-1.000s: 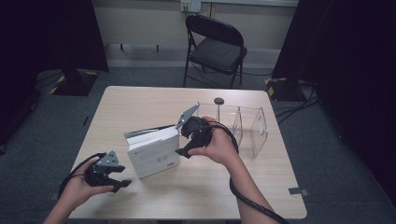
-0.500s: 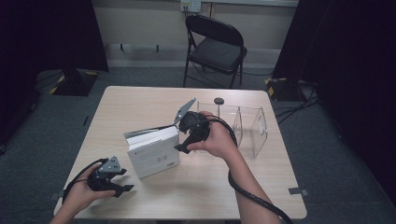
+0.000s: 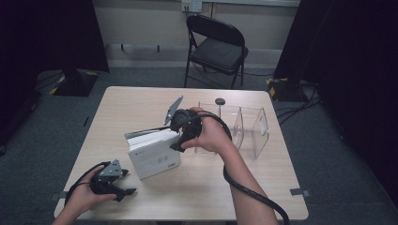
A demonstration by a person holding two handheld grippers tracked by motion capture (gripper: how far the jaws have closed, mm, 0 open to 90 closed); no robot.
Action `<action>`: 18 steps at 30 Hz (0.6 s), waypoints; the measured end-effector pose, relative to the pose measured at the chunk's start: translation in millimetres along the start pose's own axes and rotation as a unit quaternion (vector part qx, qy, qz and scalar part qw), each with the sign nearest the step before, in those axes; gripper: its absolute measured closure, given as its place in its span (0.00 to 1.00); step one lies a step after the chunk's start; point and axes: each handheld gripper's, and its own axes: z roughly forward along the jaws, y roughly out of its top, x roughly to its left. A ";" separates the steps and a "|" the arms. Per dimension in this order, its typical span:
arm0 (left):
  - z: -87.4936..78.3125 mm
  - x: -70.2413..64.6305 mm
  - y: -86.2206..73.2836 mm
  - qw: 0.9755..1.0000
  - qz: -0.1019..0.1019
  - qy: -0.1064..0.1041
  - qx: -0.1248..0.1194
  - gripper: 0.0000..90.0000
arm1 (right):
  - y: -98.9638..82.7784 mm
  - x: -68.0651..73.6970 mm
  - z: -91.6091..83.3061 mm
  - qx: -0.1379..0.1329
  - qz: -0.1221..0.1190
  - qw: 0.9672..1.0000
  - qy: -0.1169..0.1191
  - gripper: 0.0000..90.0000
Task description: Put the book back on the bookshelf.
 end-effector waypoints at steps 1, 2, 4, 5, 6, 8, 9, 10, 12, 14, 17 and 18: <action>-0.1 0.5 -0.9 1.000 0.000 0.001 -0.002 0.20 | 1.5 0.8 0.8 0.001 0.001 1.000 0.000 0.20; 0.0 1.0 -1.8 1.000 0.002 -0.002 -0.005 0.19 | 2.9 0.7 1.9 -0.001 -0.003 1.000 0.003 0.20; 0.6 2.4 -4.4 1.000 0.000 -0.006 -0.017 0.17 | 5.0 1.6 3.8 -0.001 -0.007 1.000 0.007 0.20; 1.0 3.5 -5.8 1.000 0.002 -0.005 -0.023 0.17 | 5.6 2.1 4.5 0.000 -0.006 1.000 0.011 0.20; 1.1 4.9 -7.1 1.000 0.007 -0.004 -0.027 0.16 | 6.1 2.0 5.4 0.000 -0.008 1.000 0.013 0.20; 1.5 6.4 -8.2 0.999 0.008 -0.006 -0.033 0.16 | 6.7 1.9 6.2 -0.001 -0.008 1.000 0.014 0.20; 1.6 6.7 -8.3 0.999 0.008 -0.007 -0.034 0.16 | 7.1 1.6 6.4 -0.005 -0.007 1.000 0.017 0.20; 1.8 6.8 -8.6 0.999 0.009 -0.006 -0.034 0.15 | 7.6 1.0 6.6 -0.008 -0.011 1.000 0.018 0.20; 2.7 7.0 -10.0 0.999 0.008 -0.007 -0.042 0.14 | 9.2 1.7 7.4 -0.012 -0.006 1.000 0.026 0.20; 2.4 7.4 -10.7 0.999 0.010 -0.006 -0.043 0.13 | 10.9 2.3 10.1 -0.012 -0.014 0.999 0.033 0.20; 2.4 7.4 -10.7 0.999 0.010 -0.006 -0.043 0.13 | 13.0 3.8 15.3 -0.016 -0.016 0.999 0.042 0.21; 2.4 7.4 -10.7 0.999 0.011 -0.007 -0.043 0.13 | 13.4 4.3 16.9 -0.018 -0.016 0.999 0.047 0.23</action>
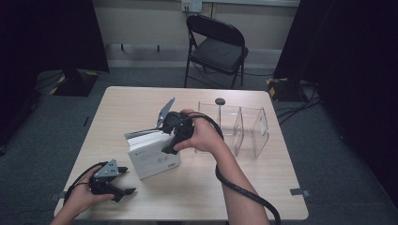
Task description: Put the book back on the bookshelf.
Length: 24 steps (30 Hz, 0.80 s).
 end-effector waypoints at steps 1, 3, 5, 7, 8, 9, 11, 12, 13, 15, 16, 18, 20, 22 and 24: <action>0.0 0.0 0.0 1.000 0.000 0.000 0.000 0.13 | 0.4 0.7 2.1 0.003 -0.003 1.000 0.005 0.24; 0.1 0.1 0.0 1.000 -0.001 0.001 -0.001 0.13 | 0.4 1.7 5.5 0.005 -0.012 1.000 0.001 0.25; 0.1 0.1 0.1 1.000 -0.001 0.001 -0.001 0.13 | -0.3 0.4 4.5 0.003 -0.008 1.000 0.008 0.29; 0.1 0.2 0.1 1.000 -0.001 0.001 -0.001 0.13 | -1.3 0.3 2.1 0.001 -0.007 1.000 0.014 0.36; 0.2 0.2 0.1 1.000 -0.001 0.001 -0.001 0.13 | -2.2 0.7 0.5 0.000 -0.002 1.000 0.021 0.40; 0.2 0.2 0.1 1.000 -0.001 0.001 -0.001 0.13 | -3.3 1.3 -0.7 -0.002 -0.001 1.000 0.024 0.43; 0.2 0.0 0.1 1.000 -0.002 0.001 -0.001 0.13 | -4.9 3.0 -2.8 -0.001 -0.004 1.000 0.025 0.49; 0.2 -0.1 0.1 1.000 -0.002 0.001 -0.001 0.13 | -6.4 4.0 -4.2 -0.003 -0.001 1.000 0.027 0.52; 0.2 -0.1 0.1 1.000 -0.002 0.001 0.000 0.13 | -7.6 5.1 -5.0 -0.006 0.002 1.000 0.029 0.53; 0.5 -0.5 0.2 1.000 -0.004 0.002 -0.001 0.13 | -10.4 7.1 -6.0 -0.013 0.009 1.000 0.022 0.55; 0.5 -0.6 0.3 1.000 -0.004 0.003 -0.001 0.13 | -10.7 8.3 -6.5 -0.012 0.014 1.000 0.017 0.56; 0.6 -0.8 0.3 1.000 -0.005 0.003 -0.001 0.13 | -11.4 11.9 -7.2 -0.012 0.027 1.000 0.011 0.56; 0.8 -0.8 0.4 1.000 -0.005 0.003 -0.001 0.13 | -12.1 14.6 -8.3 -0.010 0.034 0.999 0.007 0.57; 1.4 -0.6 0.5 1.000 -0.003 0.006 -0.004 0.13 | -12.9 19.4 -10.5 -0.001 0.045 0.999 0.002 0.57; 1.3 -0.1 1.2 1.000 0.001 0.005 0.001 0.12 | -14.8 24.0 -13.1 0.005 0.054 0.999 -0.004 0.57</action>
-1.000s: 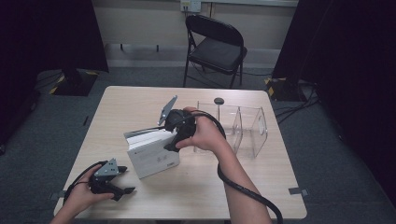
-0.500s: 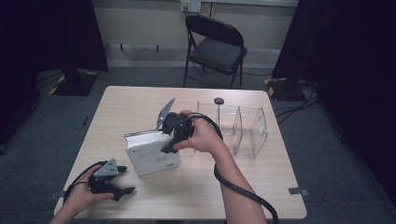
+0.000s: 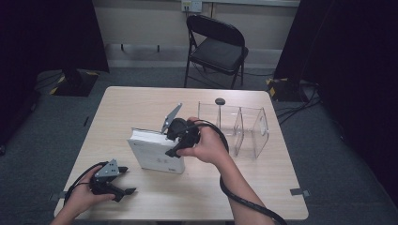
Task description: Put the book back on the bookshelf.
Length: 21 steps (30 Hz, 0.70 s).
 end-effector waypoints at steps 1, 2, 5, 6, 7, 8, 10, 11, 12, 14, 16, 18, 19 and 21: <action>0.8 -0.4 0.0 1.000 -0.004 -0.001 -0.002 0.12 | -2.4 2.0 -1.4 -0.001 0.005 1.000 -0.002 0.57; 1.2 -0.8 0.2 1.000 -0.005 -0.002 -0.002 0.12 | -5.3 2.2 -3.1 -0.001 0.009 1.000 0.001 0.57; 1.6 -1.5 0.7 1.000 -0.005 0.001 0.000 0.11 | -15.7 3.9 -9.1 -0.001 0.023 1.000 0.002 0.57; 1.9 -1.6 0.6 1.000 -0.006 0.001 -0.002 0.10 | -17.7 4.5 -10.3 -0.001 0.029 1.000 0.001 0.57; 1.9 -1.6 0.7 1.000 -0.006 0.001 -0.001 0.10 | -19.7 4.4 -11.7 0.001 0.028 1.000 0.002 0.56; 1.9 -1.6 0.7 1.000 -0.006 0.001 -0.001 0.10 | -21.2 4.5 -12.4 0.000 0.030 1.000 0.000 0.56; 2.0 -1.7 0.8 1.000 -0.006 0.001 -0.001 0.10 | -21.9 4.7 -13.3 0.004 0.040 0.999 -0.001 0.55; 1.9 -1.6 0.9 1.000 -0.005 0.002 0.000 0.10 | -21.1 4.7 -13.3 0.007 0.042 0.999 0.000 0.55; 1.8 -1.4 1.0 1.000 -0.003 0.004 0.000 0.10 | -19.8 4.5 -13.0 0.009 0.042 0.999 0.001 0.54; 1.9 -1.6 0.9 1.000 -0.005 0.003 0.000 0.10 | -17.1 4.2 -11.5 0.016 0.046 0.999 0.008 0.52; 1.8 -1.4 1.0 1.000 -0.003 0.004 0.000 0.10 | -14.7 3.9 -9.5 0.022 0.046 0.999 0.014 0.50; 1.6 -1.6 1.0 1.000 -0.005 0.002 0.002 0.10 | -11.2 4.2 -8.5 0.031 0.053 0.998 0.011 0.46; 1.5 -1.3 1.2 1.000 -0.002 0.003 0.002 0.10 | -10.1 3.9 -8.0 0.032 0.047 0.998 0.007 0.46; 1.4 -1.3 1.2 1.000 -0.002 0.003 0.002 0.10 | -6.5 3.7 -8.0 0.037 0.048 0.998 0.001 0.43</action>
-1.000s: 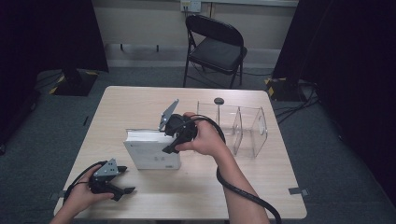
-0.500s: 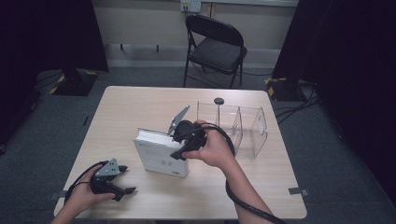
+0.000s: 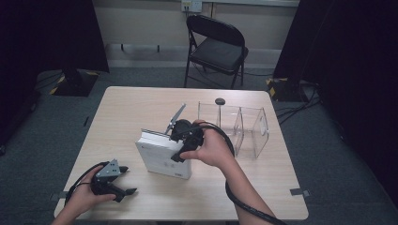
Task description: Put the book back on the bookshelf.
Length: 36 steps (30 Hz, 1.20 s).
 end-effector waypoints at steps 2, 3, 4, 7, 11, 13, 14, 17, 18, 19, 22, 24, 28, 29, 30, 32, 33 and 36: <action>0.0 -0.1 0.0 1.000 0.000 0.000 0.000 0.10 | 3.6 0.4 -1.1 0.002 -0.001 1.000 -0.001 0.42; 0.3 -0.5 -0.2 1.000 -0.005 -0.003 -0.001 0.10 | 5.6 0.7 -1.1 0.007 -0.005 1.000 -0.008 0.42; 0.2 -0.3 -0.1 1.000 -0.003 -0.001 -0.001 0.10 | 7.5 1.2 -0.2 0.012 -0.006 1.000 -0.009 0.42; 0.0 0.0 0.0 1.000 0.000 0.000 0.000 0.10 | 12.2 2.4 6.0 0.038 -0.010 0.999 -0.007 0.40; 0.2 -0.1 0.0 1.000 -0.001 -0.001 -0.001 0.10 | 16.2 2.7 14.1 0.053 -0.015 0.998 -0.007 0.39; 0.2 -0.2 0.0 1.000 -0.001 -0.002 0.000 0.10 | 17.8 1.6 17.5 0.060 -0.017 0.998 -0.010 0.38; 0.2 -0.3 -0.1 1.000 -0.002 -0.001 -0.001 0.10 | 18.3 1.6 18.5 0.062 -0.015 0.998 -0.007 0.38; 0.2 -0.3 0.0 1.000 -0.002 -0.001 -0.001 0.10 | 20.4 0.9 21.9 0.065 -0.018 0.998 -0.003 0.37; 0.1 -0.1 0.0 1.000 -0.001 -0.001 0.000 0.10 | 21.3 1.0 22.6 0.065 -0.019 0.998 -0.003 0.37; 0.1 0.0 0.0 1.000 0.000 0.000 0.000 0.10 | 22.3 1.1 23.2 0.068 -0.017 0.998 -0.002 0.36; 0.2 -0.2 0.1 1.000 -0.001 0.000 0.000 0.10 | 24.9 0.9 26.7 0.066 -0.022 0.998 0.001 0.32; 0.2 -0.2 0.1 1.000 0.000 0.000 0.000 0.10 | 26.9 0.4 28.1 0.069 -0.020 0.997 0.000 0.32; 0.2 -0.2 0.1 1.000 -0.001 0.000 0.000 0.10 | 26.8 -1.6 28.2 0.061 -0.020 0.998 0.000 0.32; 0.2 -0.2 0.1 1.000 -0.001 0.000 0.000 0.10 | 26.2 -2.3 28.4 0.058 -0.019 0.998 0.003 0.32; 0.2 -0.2 0.1 1.000 -0.001 0.000 0.000 0.10 | 25.7 -2.2 28.2 0.057 -0.019 0.998 0.003 0.32; 0.2 -0.2 0.1 1.000 -0.001 0.000 0.000 0.10 | 25.6 -2.7 28.4 0.057 -0.019 0.998 0.003 0.30; 0.3 -0.2 0.1 1.000 -0.001 0.000 0.000 0.10 | 25.7 -2.5 29.1 0.058 -0.022 0.998 -0.001 0.29; 0.5 -0.5 0.1 1.000 -0.003 -0.002 0.000 0.10 | 26.6 -2.1 29.9 0.069 -0.028 0.997 -0.010 0.29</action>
